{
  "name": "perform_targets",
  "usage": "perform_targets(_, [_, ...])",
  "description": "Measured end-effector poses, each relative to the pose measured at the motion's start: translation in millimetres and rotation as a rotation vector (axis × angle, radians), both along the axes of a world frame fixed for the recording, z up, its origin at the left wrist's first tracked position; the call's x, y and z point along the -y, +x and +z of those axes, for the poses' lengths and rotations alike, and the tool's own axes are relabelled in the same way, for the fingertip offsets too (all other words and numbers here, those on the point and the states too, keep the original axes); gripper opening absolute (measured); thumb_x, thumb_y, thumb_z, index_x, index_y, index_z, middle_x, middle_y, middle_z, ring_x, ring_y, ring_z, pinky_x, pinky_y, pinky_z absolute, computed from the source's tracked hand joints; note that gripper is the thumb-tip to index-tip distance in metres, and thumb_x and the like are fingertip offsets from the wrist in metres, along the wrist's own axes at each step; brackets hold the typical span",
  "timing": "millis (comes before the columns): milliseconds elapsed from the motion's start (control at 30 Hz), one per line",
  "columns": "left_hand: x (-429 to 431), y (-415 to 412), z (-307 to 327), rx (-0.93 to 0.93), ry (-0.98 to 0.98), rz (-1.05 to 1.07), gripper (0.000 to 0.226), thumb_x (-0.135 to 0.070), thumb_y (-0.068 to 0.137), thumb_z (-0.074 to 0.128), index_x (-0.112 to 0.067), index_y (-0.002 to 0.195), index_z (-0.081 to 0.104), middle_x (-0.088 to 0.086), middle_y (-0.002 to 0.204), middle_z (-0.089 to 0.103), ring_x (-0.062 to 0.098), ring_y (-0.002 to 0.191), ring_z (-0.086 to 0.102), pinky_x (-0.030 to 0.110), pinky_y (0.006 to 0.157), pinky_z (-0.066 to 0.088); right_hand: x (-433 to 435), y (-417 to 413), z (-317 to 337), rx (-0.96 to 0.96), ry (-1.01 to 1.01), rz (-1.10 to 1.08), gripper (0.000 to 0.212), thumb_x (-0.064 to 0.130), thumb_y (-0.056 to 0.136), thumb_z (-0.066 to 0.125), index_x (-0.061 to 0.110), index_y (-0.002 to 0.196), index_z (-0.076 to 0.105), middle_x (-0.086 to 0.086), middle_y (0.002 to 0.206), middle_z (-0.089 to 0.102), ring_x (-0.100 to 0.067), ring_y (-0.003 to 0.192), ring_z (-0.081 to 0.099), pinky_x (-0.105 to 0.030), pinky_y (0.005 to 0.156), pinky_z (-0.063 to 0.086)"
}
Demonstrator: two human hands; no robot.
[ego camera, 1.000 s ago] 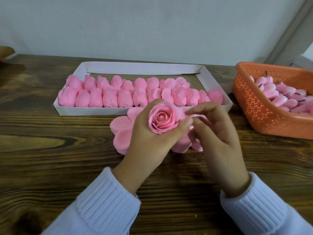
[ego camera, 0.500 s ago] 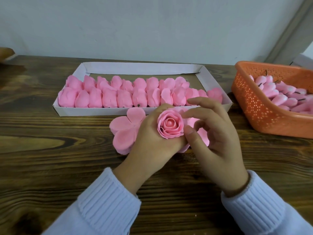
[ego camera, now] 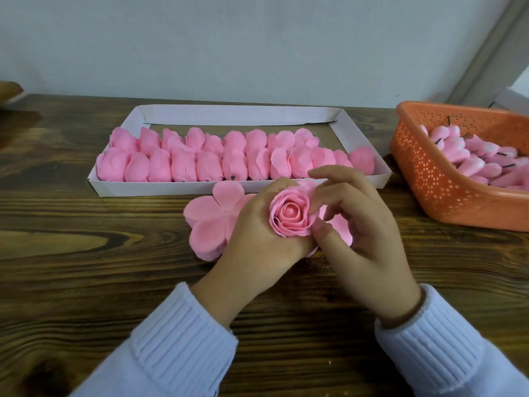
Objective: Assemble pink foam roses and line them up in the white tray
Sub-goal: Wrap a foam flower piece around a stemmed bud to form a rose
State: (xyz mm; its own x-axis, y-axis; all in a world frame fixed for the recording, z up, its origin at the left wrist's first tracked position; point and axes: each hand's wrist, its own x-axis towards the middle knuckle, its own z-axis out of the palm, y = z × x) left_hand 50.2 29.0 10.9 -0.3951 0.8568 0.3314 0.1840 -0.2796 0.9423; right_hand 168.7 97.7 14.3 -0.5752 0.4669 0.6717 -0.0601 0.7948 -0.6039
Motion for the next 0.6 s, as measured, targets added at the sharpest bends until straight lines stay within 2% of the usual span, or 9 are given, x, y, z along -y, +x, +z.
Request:
perform_targets(67, [0.6,0.4,1.1,0.010,-0.002,-0.004,0.036,-0.011,0.057,0.073,-0.031,0.084,0.062,-0.013,0.073,0.067,0.007,0.068,0.063,0.032,0.060,0.058,-0.1,0.0,-0.3,0.003,-0.008,-0.012,0.013,-0.007,0.076,0.057,0.003,0.083,0.062,-0.011,0.112,0.058,-0.013,0.099,0.057,-0.018,0.082,0.040])
perform_targets(167, [2.1,-0.1,2.2,0.037,0.015,-0.026,0.033,-0.016,0.057,0.077,-0.034,0.081,0.064,-0.010,0.073,0.067,0.010,0.068,0.065,0.033,0.058,0.057,0.0,0.0,0.1,-0.018,-0.007,-0.022,0.010,0.004,0.077,0.052,0.009,0.082,0.059,-0.007,0.103,0.060,-0.009,0.094,0.057,-0.018,0.079,0.041])
perform_targets(267, [2.4,-0.7,3.3,0.015,0.046,-0.016,0.031,-0.015,0.059,0.078,-0.025,0.082,0.061,-0.007,0.073,0.066,0.017,0.069,0.065,0.036,0.061,0.057,1.1,0.7,0.5,-0.061,-0.032,-0.026,0.010,0.008,0.075,0.050,0.013,0.082,0.057,-0.002,0.086,0.060,-0.017,0.083,0.058,-0.026,0.073,0.044])
perform_targets(367, [2.5,-0.3,4.5,0.002,0.060,0.005,0.030,-0.012,0.059,0.076,-0.026,0.080,0.059,-0.012,0.070,0.065,0.005,0.064,0.061,0.024,0.058,0.054,2.9,1.6,-0.1,-0.065,-0.069,-0.059,0.007,0.011,0.077,0.051,0.013,0.080,0.057,0.001,0.076,0.058,-0.023,0.070,0.060,-0.039,0.064,0.048])
perform_targets(433, [3.1,-0.3,4.7,0.001,0.071,-0.002,0.029,-0.010,0.062,0.074,-0.027,0.079,0.059,-0.013,0.069,0.065,0.003,0.062,0.060,0.021,0.058,0.053,3.4,2.2,-1.3,-0.076,-0.120,-0.060,0.006,0.011,0.078,0.052,0.011,0.079,0.058,-0.001,0.073,0.059,-0.030,0.065,0.062,-0.047,0.060,0.048])
perform_targets(500, [3.6,-0.6,4.9,-0.021,0.076,-0.011,0.028,-0.010,0.063,0.074,-0.029,0.078,0.059,-0.014,0.068,0.064,0.003,0.061,0.059,0.021,0.058,0.052,3.2,2.9,-2.2,-0.087,-0.139,-0.059,0.006,0.012,0.078,0.053,0.012,0.080,0.059,-0.001,0.073,0.060,-0.033,0.062,0.062,-0.050,0.058,0.048])
perform_targets(600, [3.9,-0.9,4.5,-0.055,0.081,-0.025,0.027,-0.010,0.066,0.071,-0.031,0.077,0.058,-0.016,0.067,0.063,0.001,0.060,0.057,0.016,0.058,0.048,3.0,3.3,-2.5,-0.097,-0.113,-0.064,0.005,0.013,0.079,0.054,0.014,0.080,0.059,0.002,0.075,0.061,-0.027,0.066,0.061,-0.047,0.060,0.049])
